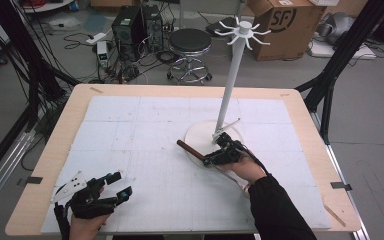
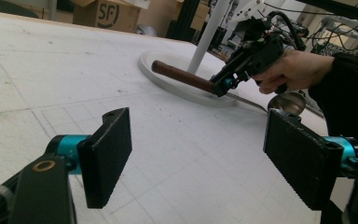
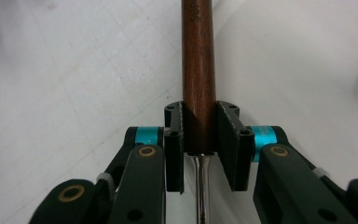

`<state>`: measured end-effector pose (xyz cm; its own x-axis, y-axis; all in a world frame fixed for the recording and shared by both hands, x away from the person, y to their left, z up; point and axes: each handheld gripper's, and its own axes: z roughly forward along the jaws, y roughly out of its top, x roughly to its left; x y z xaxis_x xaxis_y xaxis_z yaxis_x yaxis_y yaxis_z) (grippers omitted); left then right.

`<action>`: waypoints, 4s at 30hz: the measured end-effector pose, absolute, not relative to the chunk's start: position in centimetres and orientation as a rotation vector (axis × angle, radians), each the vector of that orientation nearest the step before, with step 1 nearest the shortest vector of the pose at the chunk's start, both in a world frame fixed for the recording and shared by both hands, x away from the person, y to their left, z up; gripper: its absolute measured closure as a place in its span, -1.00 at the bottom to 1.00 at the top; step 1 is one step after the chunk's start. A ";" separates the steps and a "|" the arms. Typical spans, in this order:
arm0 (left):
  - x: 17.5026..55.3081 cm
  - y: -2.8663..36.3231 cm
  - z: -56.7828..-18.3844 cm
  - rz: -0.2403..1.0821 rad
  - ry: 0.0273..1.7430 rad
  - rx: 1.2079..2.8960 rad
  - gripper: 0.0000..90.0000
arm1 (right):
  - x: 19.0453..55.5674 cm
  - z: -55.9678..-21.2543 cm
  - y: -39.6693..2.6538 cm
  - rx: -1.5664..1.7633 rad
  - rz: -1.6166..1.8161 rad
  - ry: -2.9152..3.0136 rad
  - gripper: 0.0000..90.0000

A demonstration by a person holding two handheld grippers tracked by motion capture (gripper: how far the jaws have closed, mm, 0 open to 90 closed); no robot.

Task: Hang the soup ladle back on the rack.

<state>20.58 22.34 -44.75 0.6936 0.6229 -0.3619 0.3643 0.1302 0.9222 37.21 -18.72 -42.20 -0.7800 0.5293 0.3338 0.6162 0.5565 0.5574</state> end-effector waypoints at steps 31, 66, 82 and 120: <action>20.5 22.2 -44.8 0.237 0.865 1.488 -0.46 | 33.0 -36.4 -28.9 -0.881 -1.944 -2.297 0.63; 20.5 22.3 -44.9 0.236 0.871 1.488 -0.46 | 32.3 -32.4 -30.5 -0.901 -2.158 -2.222 0.63; 20.5 22.4 -44.9 0.239 0.872 1.485 -0.46 | 34.1 -25.8 -30.5 -0.861 -2.222 -2.189 0.63; 20.3 22.7 -44.9 0.243 0.878 1.485 -0.45 | 34.0 -22.7 -30.3 -0.773 -2.264 -2.140 0.63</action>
